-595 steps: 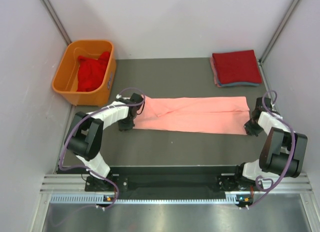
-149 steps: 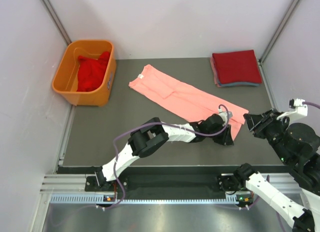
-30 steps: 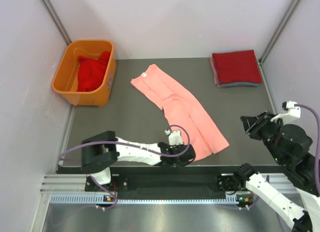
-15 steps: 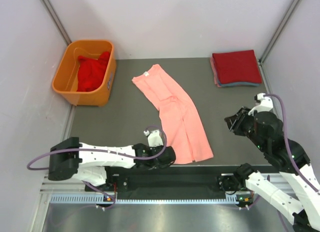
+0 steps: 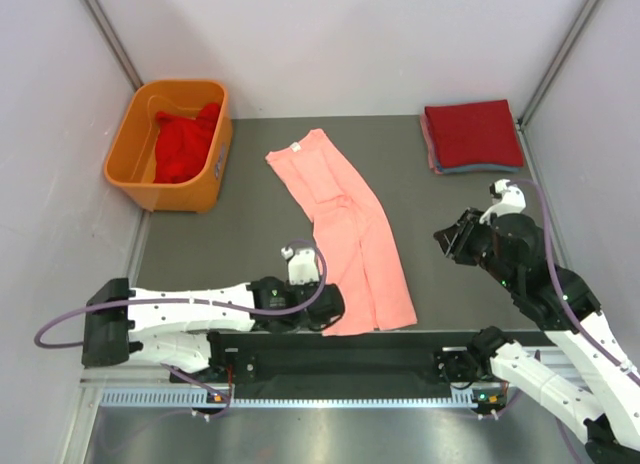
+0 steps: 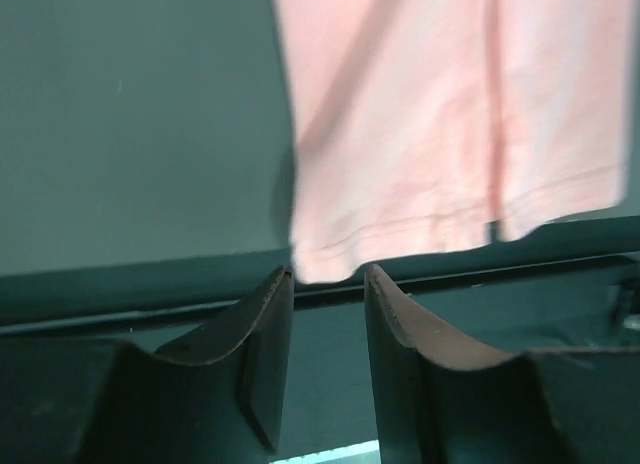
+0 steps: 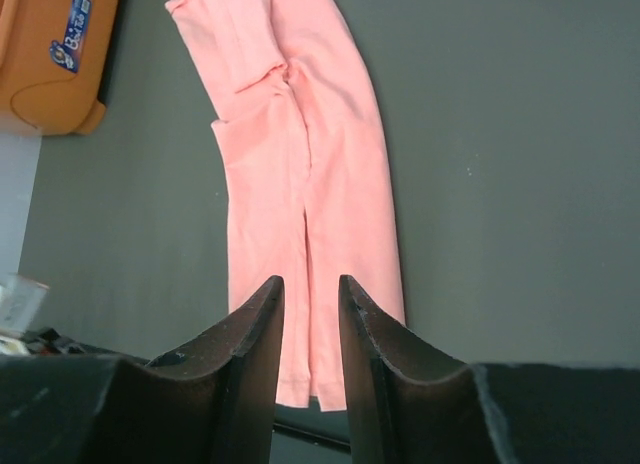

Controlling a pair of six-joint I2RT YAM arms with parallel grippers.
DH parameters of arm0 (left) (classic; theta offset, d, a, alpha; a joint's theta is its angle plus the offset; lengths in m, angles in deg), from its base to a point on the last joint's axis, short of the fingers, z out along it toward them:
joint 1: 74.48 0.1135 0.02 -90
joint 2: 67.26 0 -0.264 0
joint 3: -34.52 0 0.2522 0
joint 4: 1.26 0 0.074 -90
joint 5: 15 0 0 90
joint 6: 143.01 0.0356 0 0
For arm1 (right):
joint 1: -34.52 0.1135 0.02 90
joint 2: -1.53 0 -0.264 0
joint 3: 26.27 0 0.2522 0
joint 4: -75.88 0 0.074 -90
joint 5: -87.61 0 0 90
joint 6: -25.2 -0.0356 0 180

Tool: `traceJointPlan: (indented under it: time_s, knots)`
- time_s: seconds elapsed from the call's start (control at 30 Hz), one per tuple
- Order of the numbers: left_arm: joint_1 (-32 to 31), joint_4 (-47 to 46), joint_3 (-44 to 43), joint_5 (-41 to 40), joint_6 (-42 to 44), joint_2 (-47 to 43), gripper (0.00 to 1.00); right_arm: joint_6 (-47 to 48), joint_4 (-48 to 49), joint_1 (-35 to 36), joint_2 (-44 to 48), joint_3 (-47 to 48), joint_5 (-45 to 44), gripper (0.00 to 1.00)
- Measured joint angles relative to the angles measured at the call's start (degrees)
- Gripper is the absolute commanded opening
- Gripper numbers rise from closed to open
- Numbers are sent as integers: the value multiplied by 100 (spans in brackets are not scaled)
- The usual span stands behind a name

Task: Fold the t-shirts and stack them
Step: Fold the tshirt

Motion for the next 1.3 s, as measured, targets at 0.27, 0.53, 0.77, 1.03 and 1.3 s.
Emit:
traceJointPlan:
  time_s: [0.27,0.53,0.77,1.03,1.3]
  knots:
    - [2234,-232,-1062,258,1917,50,36,-2,140,0,72,-59,63,30]
    - [4544,-892,-2723,514,3639,1969,36,-33,339,0,96,-227,249,30]
    - [5187,-1340,-4039,876,4120,3803,32,-24,350,0,85,-232,258,30]
    - [5628,-1766,-3941,1510,4122,4478,32,26,354,0,-15,-229,225,30]
    - [5672,-2050,-3941,1547,4083,4642,30,72,356,0,-94,-223,186,30]
